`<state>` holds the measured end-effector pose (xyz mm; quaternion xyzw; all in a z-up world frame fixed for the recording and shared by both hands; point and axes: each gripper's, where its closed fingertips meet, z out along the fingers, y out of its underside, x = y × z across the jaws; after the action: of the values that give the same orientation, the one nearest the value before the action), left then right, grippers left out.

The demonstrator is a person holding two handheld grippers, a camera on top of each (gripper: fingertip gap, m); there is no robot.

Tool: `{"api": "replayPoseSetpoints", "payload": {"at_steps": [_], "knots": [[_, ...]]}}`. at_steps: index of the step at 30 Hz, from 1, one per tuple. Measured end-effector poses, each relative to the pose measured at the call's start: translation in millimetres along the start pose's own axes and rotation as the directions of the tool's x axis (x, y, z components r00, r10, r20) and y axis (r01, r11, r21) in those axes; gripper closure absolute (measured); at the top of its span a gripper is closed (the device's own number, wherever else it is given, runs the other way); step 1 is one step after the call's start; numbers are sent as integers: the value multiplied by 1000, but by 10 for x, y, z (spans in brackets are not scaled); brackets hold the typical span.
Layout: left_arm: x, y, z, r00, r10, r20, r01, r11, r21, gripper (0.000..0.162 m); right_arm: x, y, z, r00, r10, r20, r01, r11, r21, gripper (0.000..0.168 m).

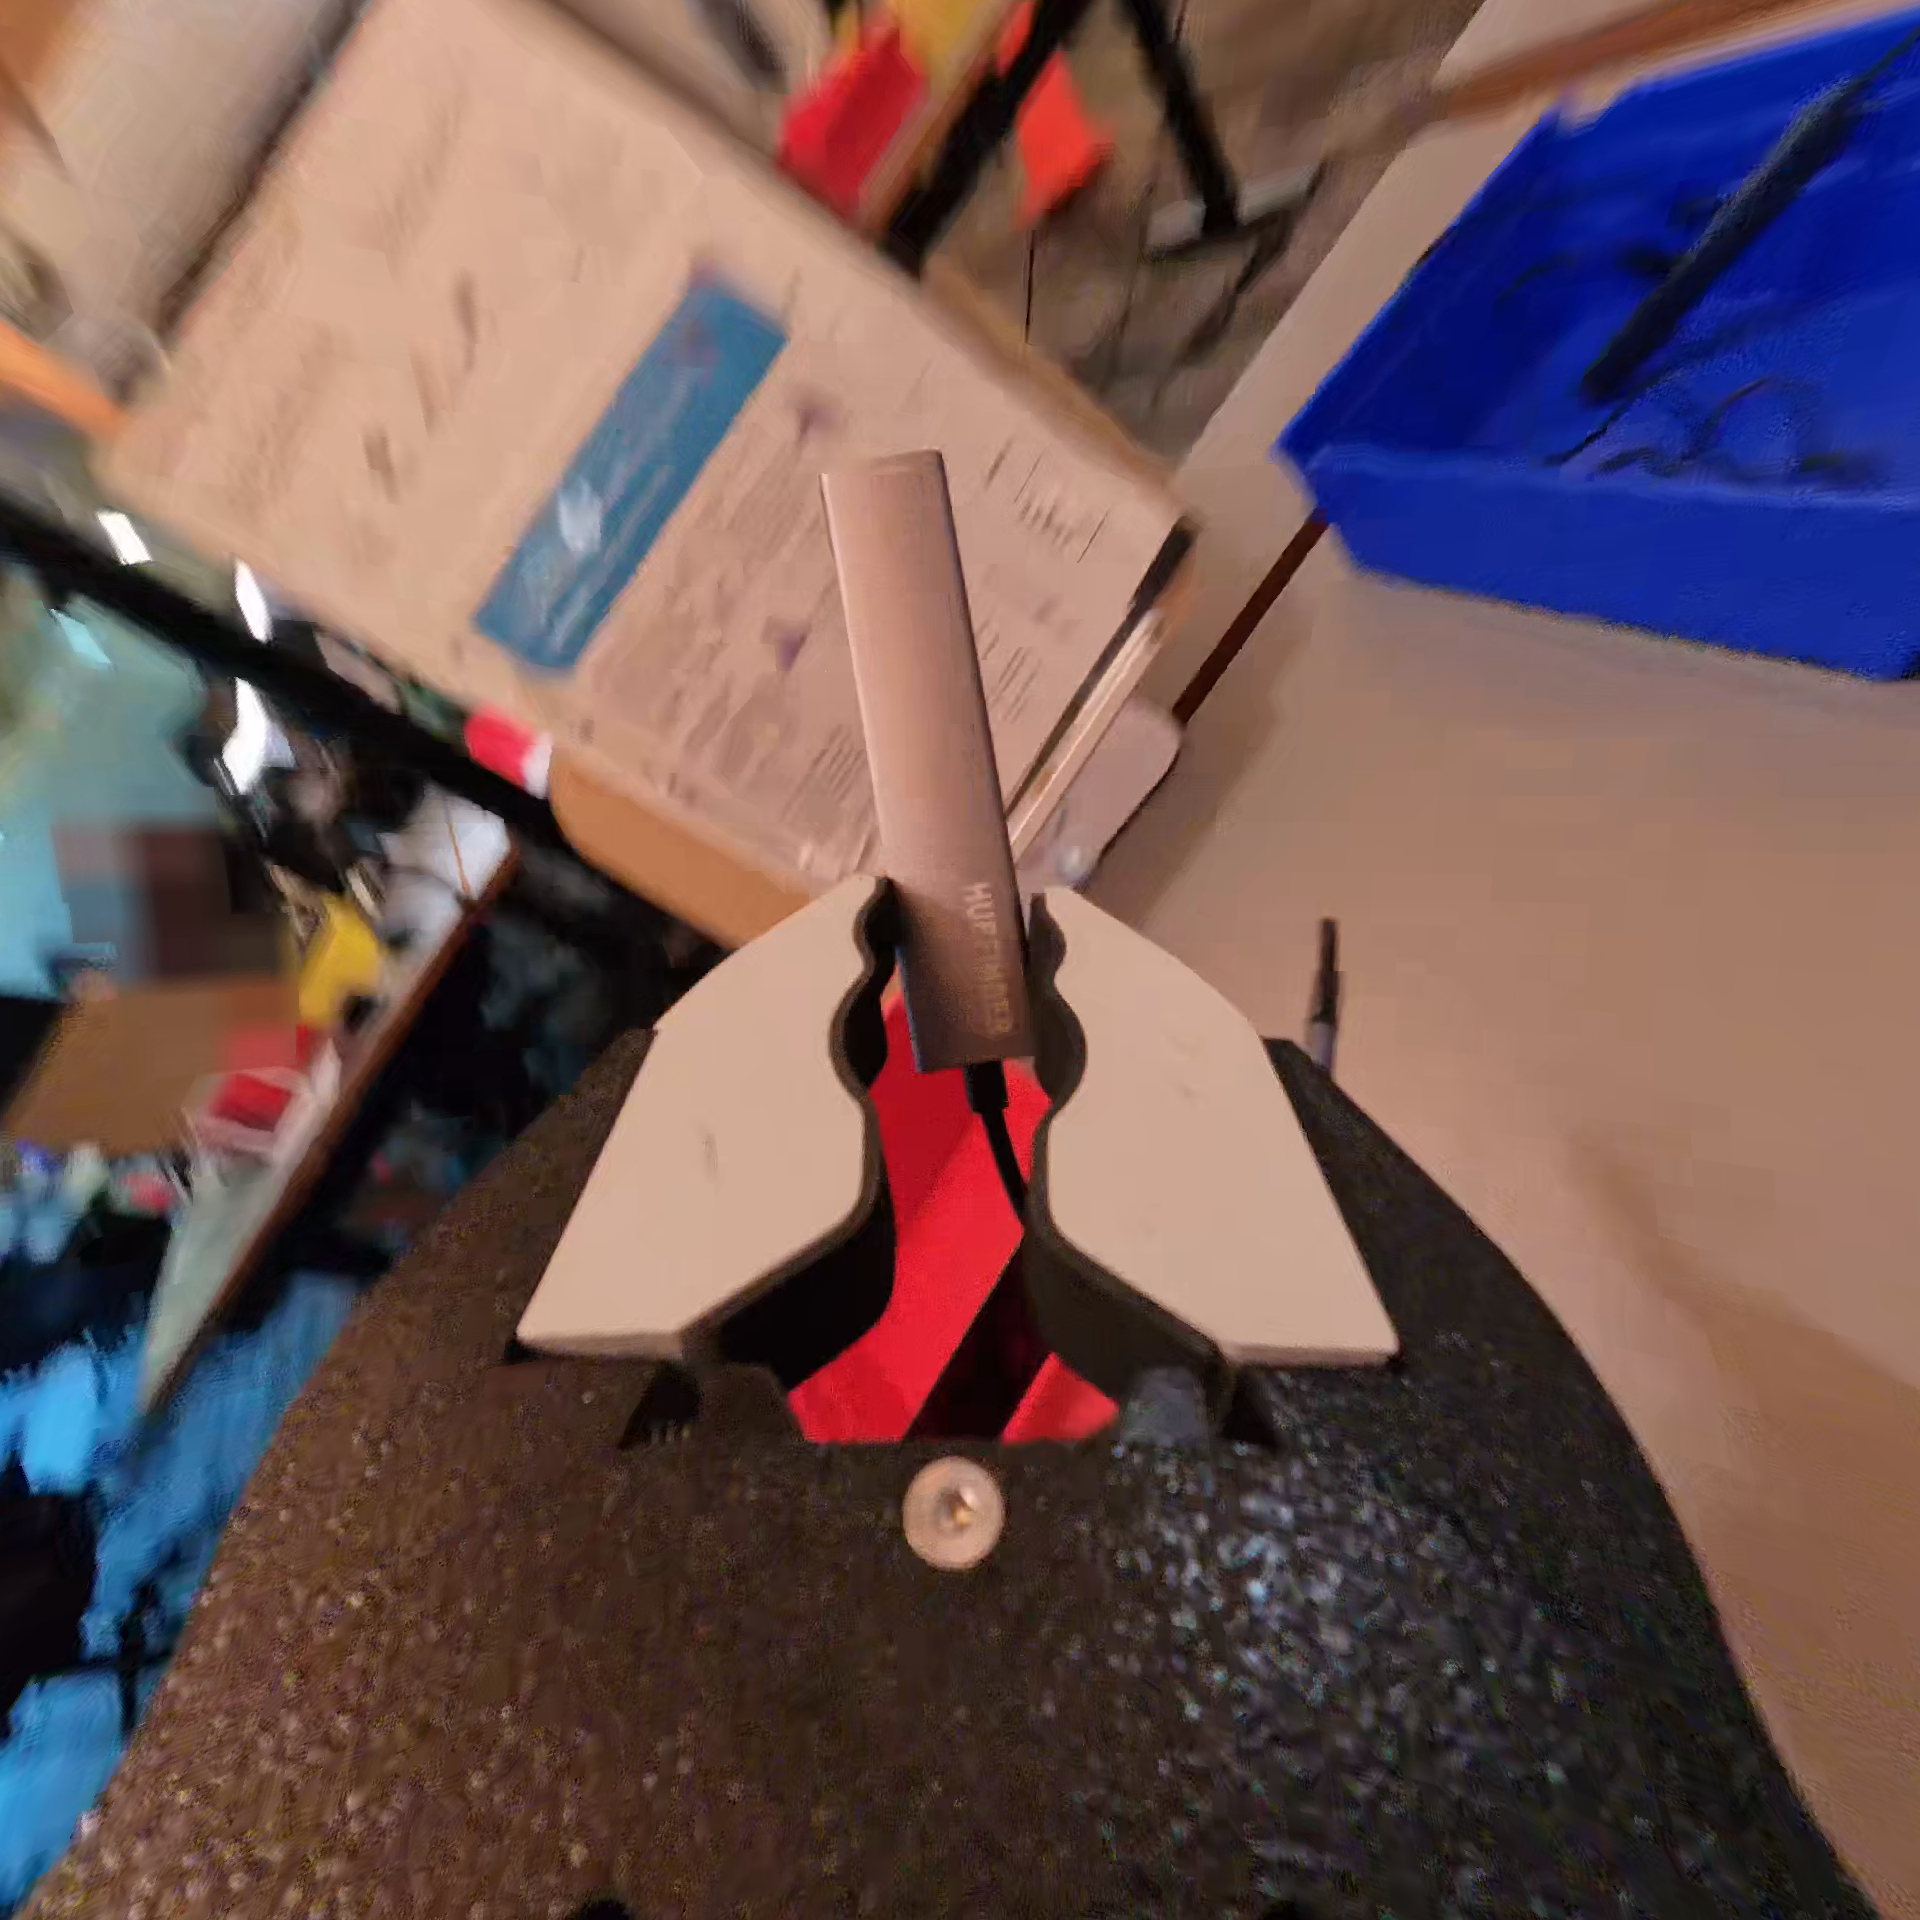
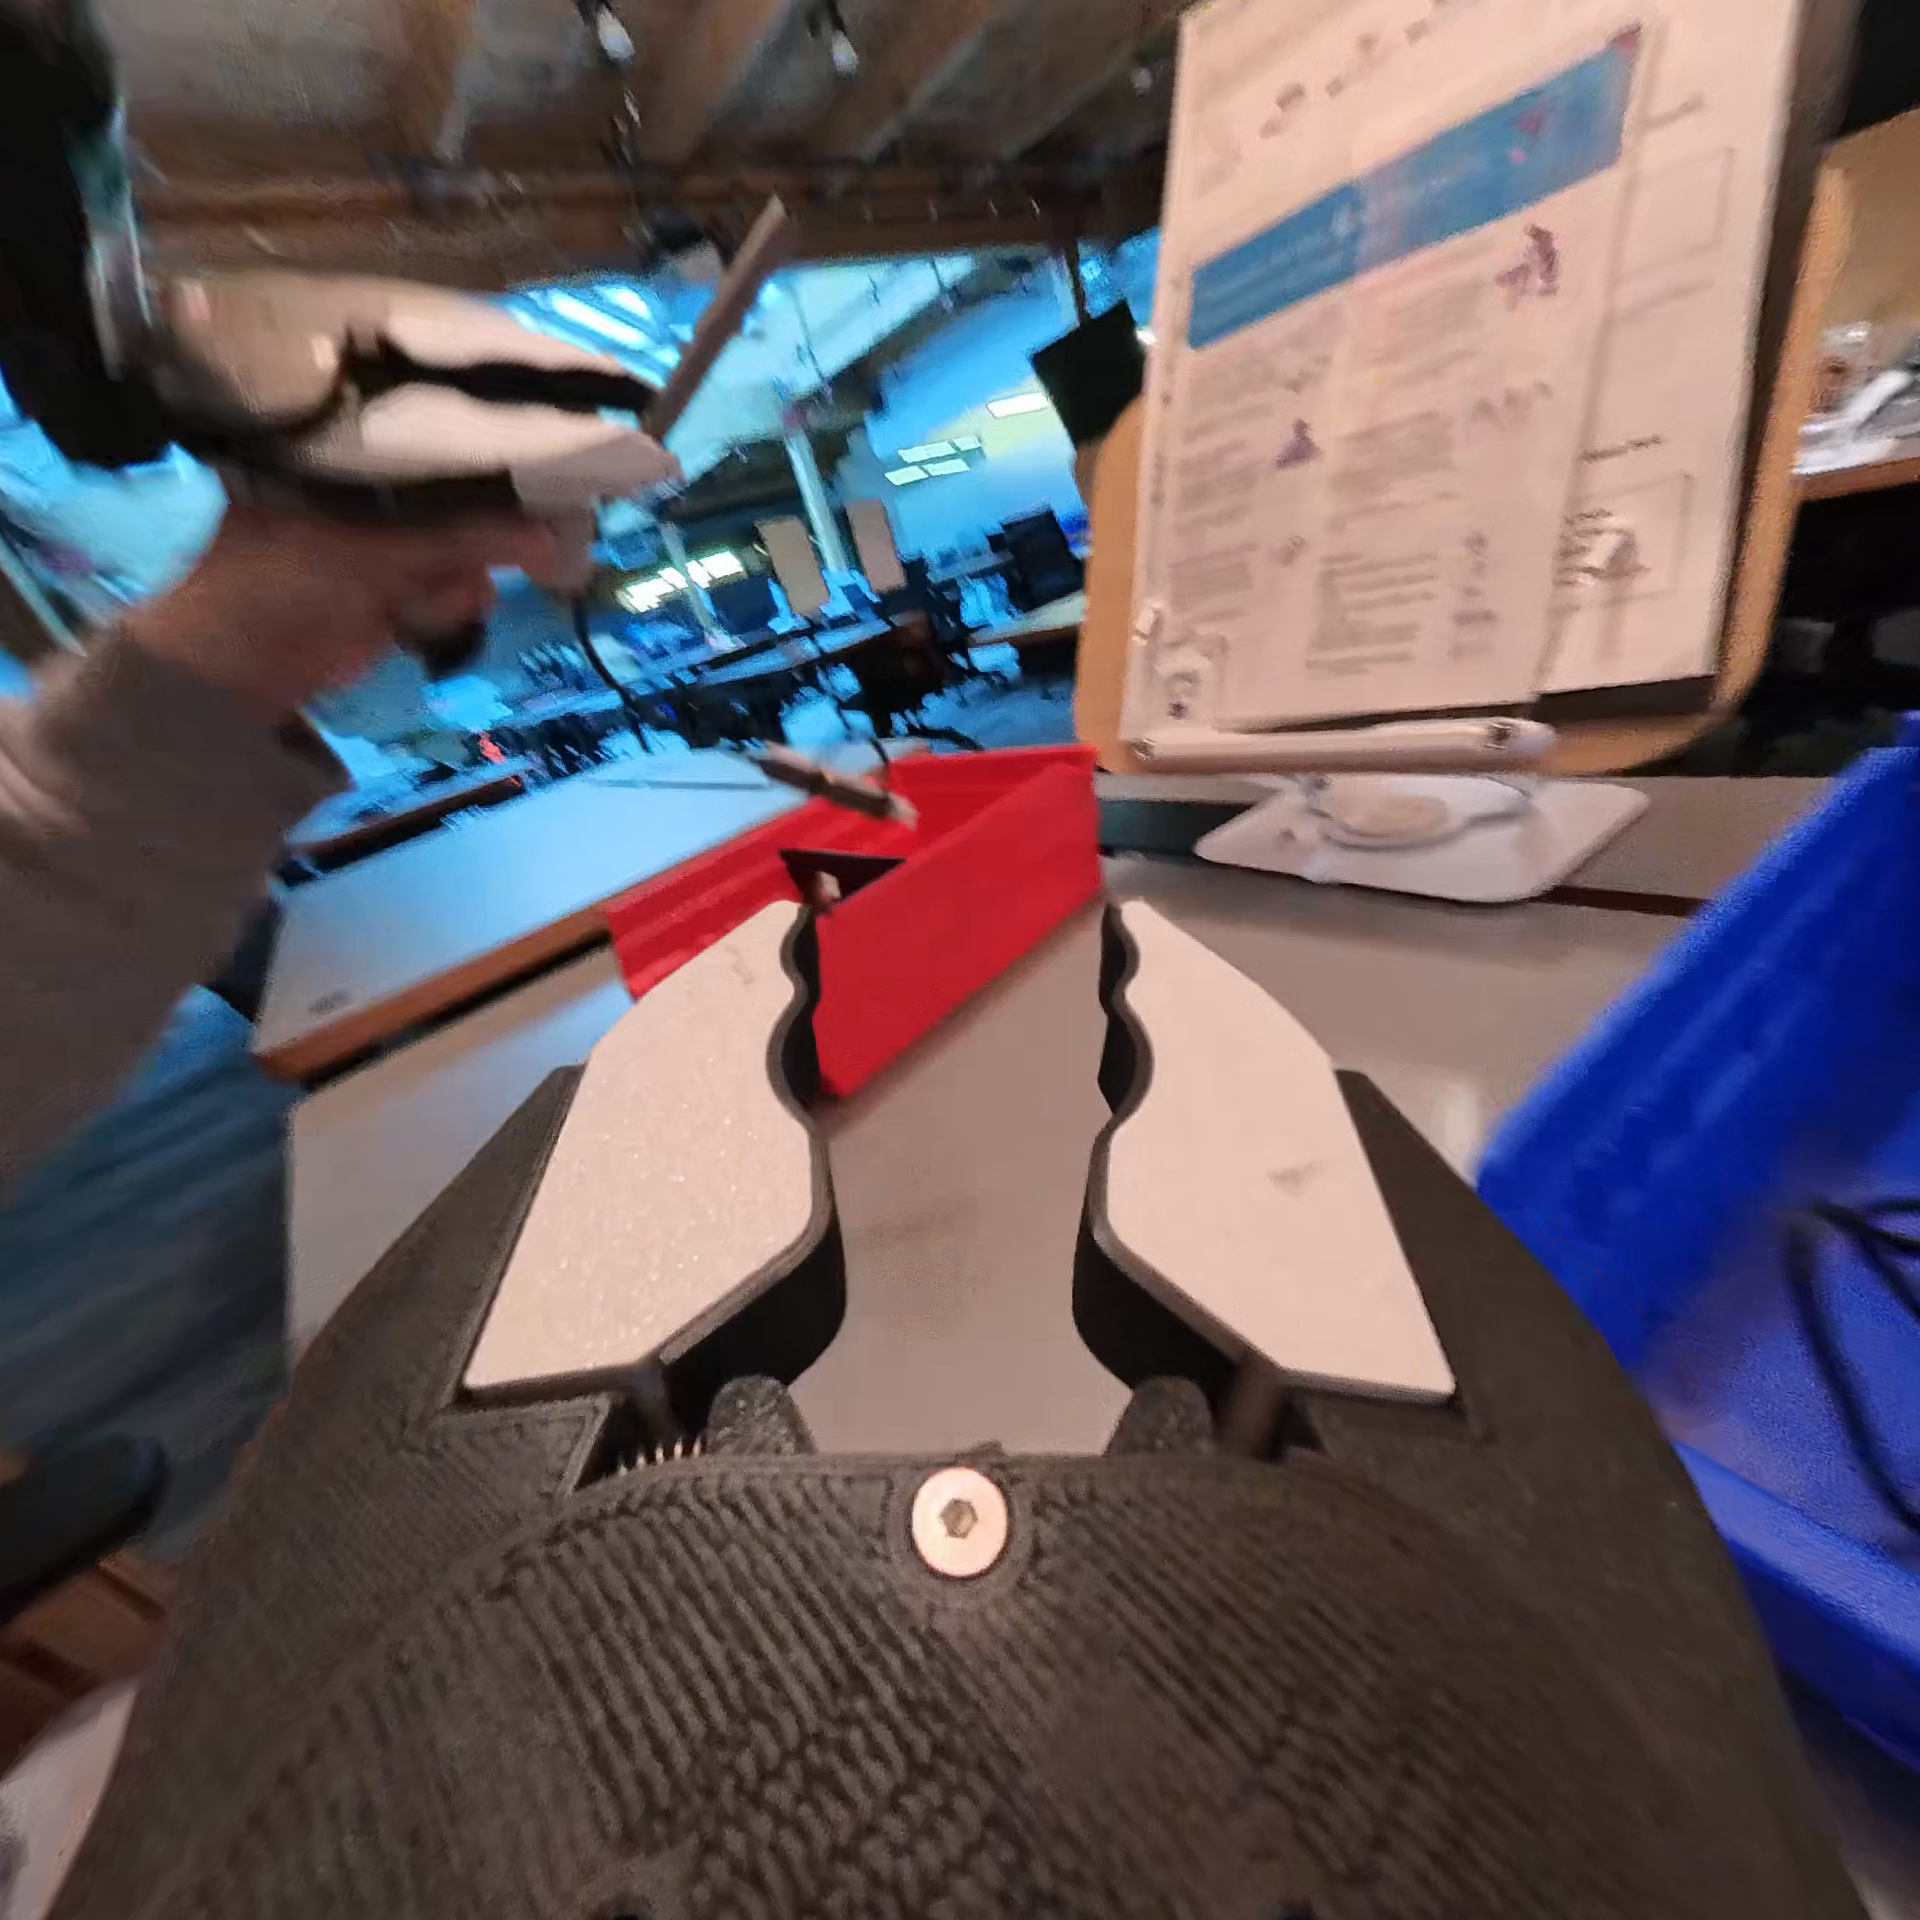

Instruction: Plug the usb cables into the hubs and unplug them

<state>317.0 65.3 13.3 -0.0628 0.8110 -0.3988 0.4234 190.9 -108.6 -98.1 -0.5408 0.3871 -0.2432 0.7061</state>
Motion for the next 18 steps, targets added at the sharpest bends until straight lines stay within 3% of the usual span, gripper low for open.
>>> {"api": "replayPoseSetpoints", "payload": {"at_steps": [2,5,8,12,16,18], "knots": [[575,-187,-137,988,139,70,-147,980,135,139,-214,-1,86,995,54,85,-57,998,40,114],[1314,-274,-255,912,312,266,-367,910,194,139,-473,26,151,975,59,215,-80,993,91,113],[1881,-280,-324,834,376,404,-487,846,219,139,-675,23,113,949,-3,315,-54,983,173,118],[2145,-222,-403,818,325,475,-478,843,246,139,-987,75,11,880,-121,459,17,975,223,153],[2167,-141,-394,886,222,406,-357,887,294,139,-1037,144,30,862,-101,498,-4,979,205,159],[2232,-138,-398,945,167,282,-267,892,366,138,-1008,194,27,847,-64,528,-12,990,139,159]]}}
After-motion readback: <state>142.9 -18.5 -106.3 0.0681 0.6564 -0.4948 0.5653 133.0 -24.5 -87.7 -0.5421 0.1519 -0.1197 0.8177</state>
